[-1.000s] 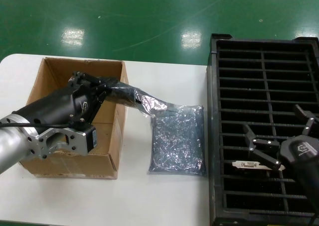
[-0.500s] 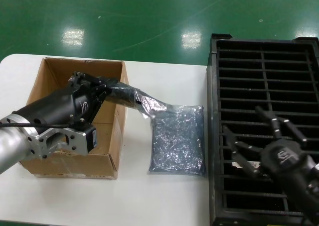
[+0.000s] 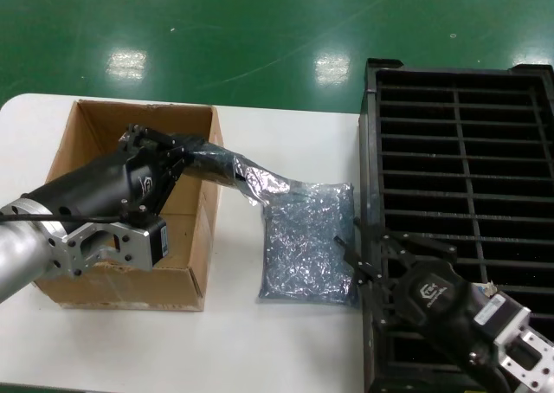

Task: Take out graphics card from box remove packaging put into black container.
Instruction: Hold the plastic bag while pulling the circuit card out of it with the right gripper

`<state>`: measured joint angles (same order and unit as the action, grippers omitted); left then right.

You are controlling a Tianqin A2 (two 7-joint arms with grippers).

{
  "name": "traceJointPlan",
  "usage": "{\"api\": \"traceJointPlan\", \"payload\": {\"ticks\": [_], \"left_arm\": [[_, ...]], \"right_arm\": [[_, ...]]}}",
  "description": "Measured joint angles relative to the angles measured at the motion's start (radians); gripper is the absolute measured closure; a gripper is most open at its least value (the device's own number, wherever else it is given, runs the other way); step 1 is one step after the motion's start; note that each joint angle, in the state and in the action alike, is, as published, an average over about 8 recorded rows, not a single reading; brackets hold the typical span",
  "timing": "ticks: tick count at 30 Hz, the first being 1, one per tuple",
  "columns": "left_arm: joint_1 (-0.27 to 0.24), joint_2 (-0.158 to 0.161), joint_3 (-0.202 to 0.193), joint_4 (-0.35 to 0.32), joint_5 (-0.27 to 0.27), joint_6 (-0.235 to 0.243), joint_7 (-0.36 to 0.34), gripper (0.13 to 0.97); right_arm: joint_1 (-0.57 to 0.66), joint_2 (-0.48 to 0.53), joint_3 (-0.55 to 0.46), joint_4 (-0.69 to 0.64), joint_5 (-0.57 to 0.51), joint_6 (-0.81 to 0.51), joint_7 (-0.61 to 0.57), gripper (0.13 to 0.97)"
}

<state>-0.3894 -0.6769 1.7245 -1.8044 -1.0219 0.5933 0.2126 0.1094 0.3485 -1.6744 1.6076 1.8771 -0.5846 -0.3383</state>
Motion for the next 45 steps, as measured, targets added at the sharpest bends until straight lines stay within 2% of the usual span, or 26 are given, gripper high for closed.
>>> {"api": "traceJointPlan", "payload": {"ticks": [5,14,30,45], "left_arm": [[0.000,0.000,0.000,0.000,0.000,0.000,0.000,0.957],[0.000,0.000,0.000,0.000,0.000,0.000,0.000,0.957],[0.000,0.000,0.000,0.000,0.000,0.000,0.000,0.957],[0.000,0.000,0.000,0.000,0.000,0.000,0.000,0.957]], "right_arm": [[0.023,0.005,-0.034,-0.009,-0.026,0.007,-0.005,0.823],[0.049,0.010,-0.077,-0.011,-0.055,0.001,-0.044,0.925],[0.185,-0.064,-0.097,-0.131,-0.042,-0.045,-0.212,0.959],[0.329,-0.113,-0.133,-0.298,-0.040,-0.079,-0.204,0.960]]}}
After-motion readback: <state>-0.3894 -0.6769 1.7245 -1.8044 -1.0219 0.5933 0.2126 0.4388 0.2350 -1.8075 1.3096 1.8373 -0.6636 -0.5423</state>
